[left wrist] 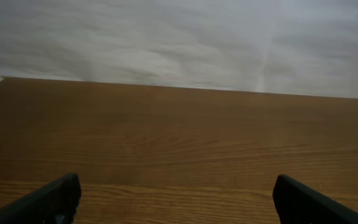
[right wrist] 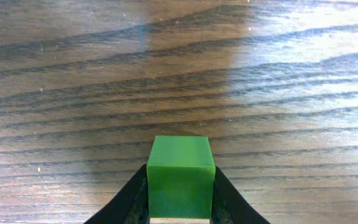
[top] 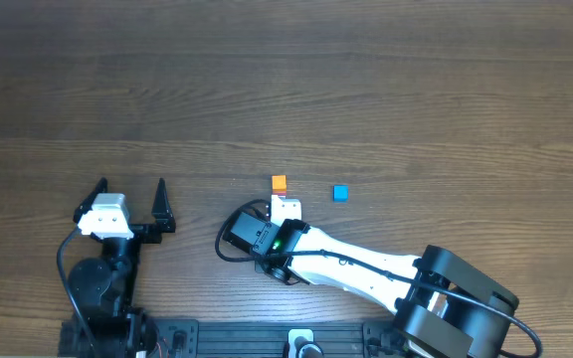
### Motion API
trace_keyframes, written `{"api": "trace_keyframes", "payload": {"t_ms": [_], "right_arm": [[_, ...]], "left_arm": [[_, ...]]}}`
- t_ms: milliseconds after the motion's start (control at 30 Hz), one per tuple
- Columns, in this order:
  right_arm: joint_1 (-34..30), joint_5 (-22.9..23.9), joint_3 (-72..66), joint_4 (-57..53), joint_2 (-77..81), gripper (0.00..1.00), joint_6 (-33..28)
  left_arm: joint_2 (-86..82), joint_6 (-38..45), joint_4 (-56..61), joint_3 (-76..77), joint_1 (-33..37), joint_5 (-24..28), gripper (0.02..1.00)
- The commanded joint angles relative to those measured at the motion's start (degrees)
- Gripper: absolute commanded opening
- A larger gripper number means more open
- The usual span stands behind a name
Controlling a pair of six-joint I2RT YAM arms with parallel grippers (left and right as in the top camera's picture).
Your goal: Stack Cubes
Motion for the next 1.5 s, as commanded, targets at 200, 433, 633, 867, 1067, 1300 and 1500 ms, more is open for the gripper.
{"api": "trace_keyframes", "payload": {"t_ms": [200,433,633,867,1067,1300,1500], "right_arm": [[0.04,1.07,-0.31,0.17,0.76,0.191,0.0],[0.44,1.09,1.01,-0.57,0.04,0.134,-0.2],[0.42,2.67,6.51,-8.96,-2.05,0.027,-0.26],[-1.46,4.72,19.61,-22.21,-2.54,0.012,-4.76],[-7.8,5.57,28.94,-26.43,-2.47,0.012,-11.63],[-16.09,1.97,33.99,-27.56,1.29,0.009,-18.25],[-17.75,-0.7,38.66,-27.85,8.02,0.012,-21.29]], "left_arm": [[-0.46,0.68,-0.09,-0.37,0.31,0.55,0.998],[-0.46,0.68,-0.09,-0.37,0.31,0.55,0.998],[-0.46,0.66,-0.09,-0.37,0.31,0.55,1.0],[-0.46,0.68,-0.09,-0.37,0.31,0.52,0.998],[-0.46,0.66,-0.09,-0.37,0.31,0.55,1.0],[-0.46,0.68,-0.09,-0.37,0.31,0.55,1.0],[-0.46,0.66,-0.09,-0.37,0.31,0.52,1.0]]}}
